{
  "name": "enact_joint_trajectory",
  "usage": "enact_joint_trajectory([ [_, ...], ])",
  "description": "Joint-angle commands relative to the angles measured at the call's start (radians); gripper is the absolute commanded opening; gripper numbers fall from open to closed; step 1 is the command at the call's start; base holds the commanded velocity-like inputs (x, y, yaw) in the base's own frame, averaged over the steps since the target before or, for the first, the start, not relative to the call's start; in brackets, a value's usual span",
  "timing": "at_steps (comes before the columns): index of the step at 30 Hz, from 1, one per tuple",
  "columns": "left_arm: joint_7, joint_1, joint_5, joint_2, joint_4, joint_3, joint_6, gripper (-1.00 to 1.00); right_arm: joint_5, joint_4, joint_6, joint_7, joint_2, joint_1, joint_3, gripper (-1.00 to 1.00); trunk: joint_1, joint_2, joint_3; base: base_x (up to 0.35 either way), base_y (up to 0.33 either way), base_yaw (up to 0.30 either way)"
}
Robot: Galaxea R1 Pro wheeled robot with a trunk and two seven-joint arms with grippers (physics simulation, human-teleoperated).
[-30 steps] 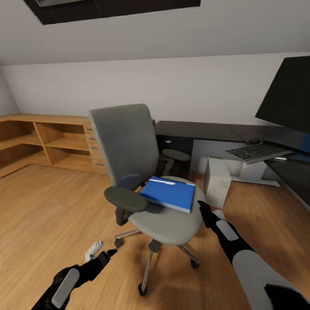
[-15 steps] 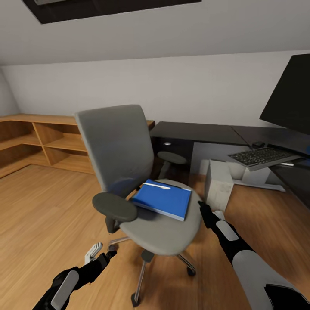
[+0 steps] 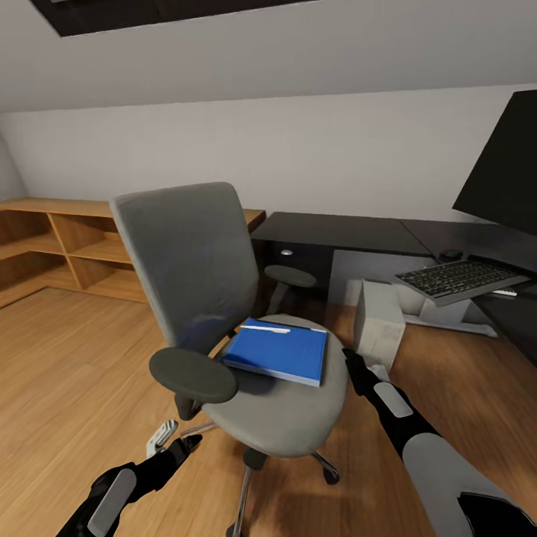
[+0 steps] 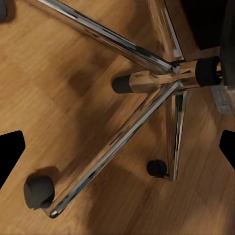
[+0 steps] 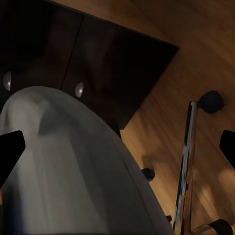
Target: In the bedroom, organize the workspace by keeping the computer under the desk, ensuring the monitor is on the desk, placing the keyboard on the desk next to the monitor, placing the mouse on the desk next to the keyboard, moving the folder from the swivel chair onto the desk next to the mouse, stacking the notebook on top of the folder with the pen on top of the notebook, and positioning the swivel chair next to the desk.
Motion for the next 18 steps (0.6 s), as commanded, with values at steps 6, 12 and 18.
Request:
enact_joint_trajectory([
  [6,-0.001,0.0,0.005,0.0,0.0,0.003,0.007,1.0,-0.006,-0.003,0.006,0.0,0.002,0.001,-0.005,1.0,0.0,0.0,-0.001,0.0,0.004,0.003],
  [12,0.001,0.0,0.005,0.0,0.0,0.003,0.007,1.0,-0.006,-0.004,0.007,0.001,0.0,0.001,-0.005,1.0,0.0,0.0,-0.001,0.045,0.178,0.158],
  [18,0.002,0.0,0.003,0.0,0.0,0.003,0.007,1.0,-0.006,-0.004,0.008,0.001,-0.001,0.001,-0.005,1.0,0.0,0.0,-0.001,0.104,0.26,0.259],
])
